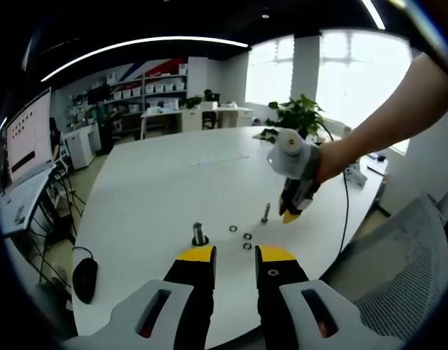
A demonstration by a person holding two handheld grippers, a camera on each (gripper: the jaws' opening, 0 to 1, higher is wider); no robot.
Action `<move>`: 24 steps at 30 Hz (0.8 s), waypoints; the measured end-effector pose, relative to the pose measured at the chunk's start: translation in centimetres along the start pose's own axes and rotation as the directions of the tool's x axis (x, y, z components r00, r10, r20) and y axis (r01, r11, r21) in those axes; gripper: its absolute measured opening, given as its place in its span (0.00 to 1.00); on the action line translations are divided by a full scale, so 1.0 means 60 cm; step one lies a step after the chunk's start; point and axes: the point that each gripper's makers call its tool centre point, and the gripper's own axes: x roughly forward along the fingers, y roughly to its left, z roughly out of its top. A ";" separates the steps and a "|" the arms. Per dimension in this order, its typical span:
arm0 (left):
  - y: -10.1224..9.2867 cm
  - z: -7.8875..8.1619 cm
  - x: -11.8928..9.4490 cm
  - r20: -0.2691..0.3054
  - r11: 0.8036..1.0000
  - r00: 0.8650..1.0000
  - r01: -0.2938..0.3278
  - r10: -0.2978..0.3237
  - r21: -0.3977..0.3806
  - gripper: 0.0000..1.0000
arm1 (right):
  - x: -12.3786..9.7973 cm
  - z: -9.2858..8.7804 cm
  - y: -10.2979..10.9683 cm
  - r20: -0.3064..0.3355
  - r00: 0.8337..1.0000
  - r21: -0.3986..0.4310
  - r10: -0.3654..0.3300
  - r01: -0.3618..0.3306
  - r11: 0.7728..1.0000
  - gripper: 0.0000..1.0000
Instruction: Place the washer onto the threaded stud by aligning its center hole with the stud, sliding it down to the base, and recovering from edge contact or off-axis alignment until the washer reaches the visible bottom stop.
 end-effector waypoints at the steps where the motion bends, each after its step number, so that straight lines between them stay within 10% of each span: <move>1: 0.000 0.000 0.000 0.001 1.000 1.000 0.000 0.000 0.000 0.19 | 0.001 0.000 0.002 0.000 1.000 0.000 0.002 -0.002 1.000 0.18; 24: 0.003 0.000 -0.001 0.004 1.000 1.000 -0.004 0.004 -0.010 0.19 | 0.031 0.060 0.057 0.031 0.998 -0.011 0.060 -0.060 0.998 0.24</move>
